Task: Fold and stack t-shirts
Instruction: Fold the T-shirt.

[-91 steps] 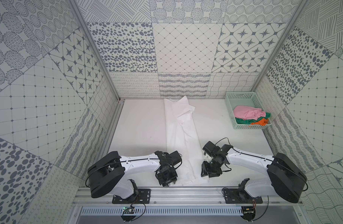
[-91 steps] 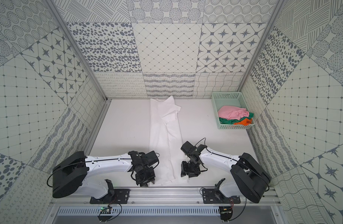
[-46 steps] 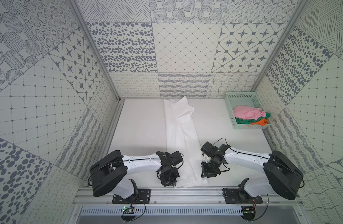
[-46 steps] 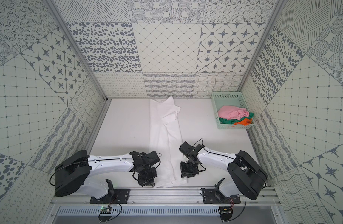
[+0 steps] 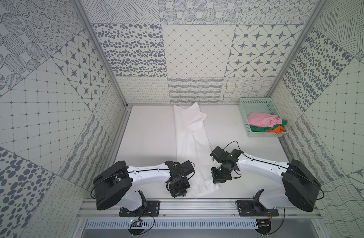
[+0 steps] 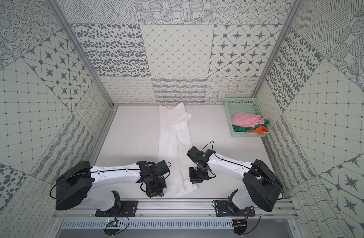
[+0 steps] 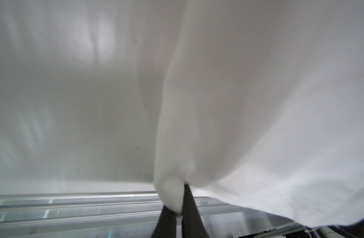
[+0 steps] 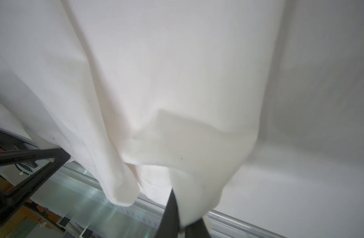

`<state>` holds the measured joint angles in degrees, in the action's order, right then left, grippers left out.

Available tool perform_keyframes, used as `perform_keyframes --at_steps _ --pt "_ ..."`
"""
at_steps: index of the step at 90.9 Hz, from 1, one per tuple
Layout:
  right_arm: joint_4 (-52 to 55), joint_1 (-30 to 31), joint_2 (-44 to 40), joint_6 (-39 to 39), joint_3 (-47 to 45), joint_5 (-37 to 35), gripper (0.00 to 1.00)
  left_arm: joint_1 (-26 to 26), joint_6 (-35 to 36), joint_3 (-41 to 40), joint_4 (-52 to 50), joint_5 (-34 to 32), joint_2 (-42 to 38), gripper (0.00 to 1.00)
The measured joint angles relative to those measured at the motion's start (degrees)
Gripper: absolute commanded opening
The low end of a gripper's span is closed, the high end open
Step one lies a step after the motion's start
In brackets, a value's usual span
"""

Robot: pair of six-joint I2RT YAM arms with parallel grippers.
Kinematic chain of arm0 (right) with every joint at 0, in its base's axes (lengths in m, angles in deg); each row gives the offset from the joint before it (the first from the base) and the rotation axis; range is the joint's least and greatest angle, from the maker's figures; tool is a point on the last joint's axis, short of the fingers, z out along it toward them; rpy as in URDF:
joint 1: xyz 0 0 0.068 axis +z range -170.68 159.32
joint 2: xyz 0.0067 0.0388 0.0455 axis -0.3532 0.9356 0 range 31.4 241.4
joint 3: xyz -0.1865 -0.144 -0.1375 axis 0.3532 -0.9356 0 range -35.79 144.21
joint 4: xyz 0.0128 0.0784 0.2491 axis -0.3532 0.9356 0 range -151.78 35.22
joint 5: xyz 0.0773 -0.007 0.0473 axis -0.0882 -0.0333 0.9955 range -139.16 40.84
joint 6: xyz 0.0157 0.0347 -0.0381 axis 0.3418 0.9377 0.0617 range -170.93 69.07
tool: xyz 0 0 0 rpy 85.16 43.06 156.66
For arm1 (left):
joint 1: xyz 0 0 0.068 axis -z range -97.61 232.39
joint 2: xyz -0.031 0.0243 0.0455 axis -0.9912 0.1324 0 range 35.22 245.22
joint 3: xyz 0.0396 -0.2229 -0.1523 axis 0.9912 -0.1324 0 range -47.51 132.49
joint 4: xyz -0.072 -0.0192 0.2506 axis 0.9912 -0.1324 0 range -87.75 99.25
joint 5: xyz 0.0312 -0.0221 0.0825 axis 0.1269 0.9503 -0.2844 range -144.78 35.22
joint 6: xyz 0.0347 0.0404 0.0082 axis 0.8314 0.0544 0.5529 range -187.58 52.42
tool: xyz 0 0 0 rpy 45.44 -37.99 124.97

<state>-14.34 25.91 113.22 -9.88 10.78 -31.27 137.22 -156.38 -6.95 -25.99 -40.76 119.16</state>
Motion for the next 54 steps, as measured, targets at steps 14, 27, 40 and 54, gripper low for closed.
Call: perform_keyframes --at_steps 14,27,40,54 --pt "2.6 0.0 0.7 -1.6 4.1 -1.9 0.00 -0.1 0.8 3.4 -3.6 -3.9 -0.6 0.00" --pt "4.7 0.0 2.1 -2.8 6.5 -3.6 0.00 -1.4 2.1 6.6 -6.8 -6.8 -1.8 0.00" --pt "6.8 0.0 2.8 -3.8 9.1 -4.9 0.00 -3.5 3.5 9.1 -9.5 -8.8 -3.2 0.00" --pt "8.9 -0.1 3.3 -4.7 12.6 -6.3 0.01 -6.0 5.3 10.8 -12.1 -10.6 -4.6 0.00"
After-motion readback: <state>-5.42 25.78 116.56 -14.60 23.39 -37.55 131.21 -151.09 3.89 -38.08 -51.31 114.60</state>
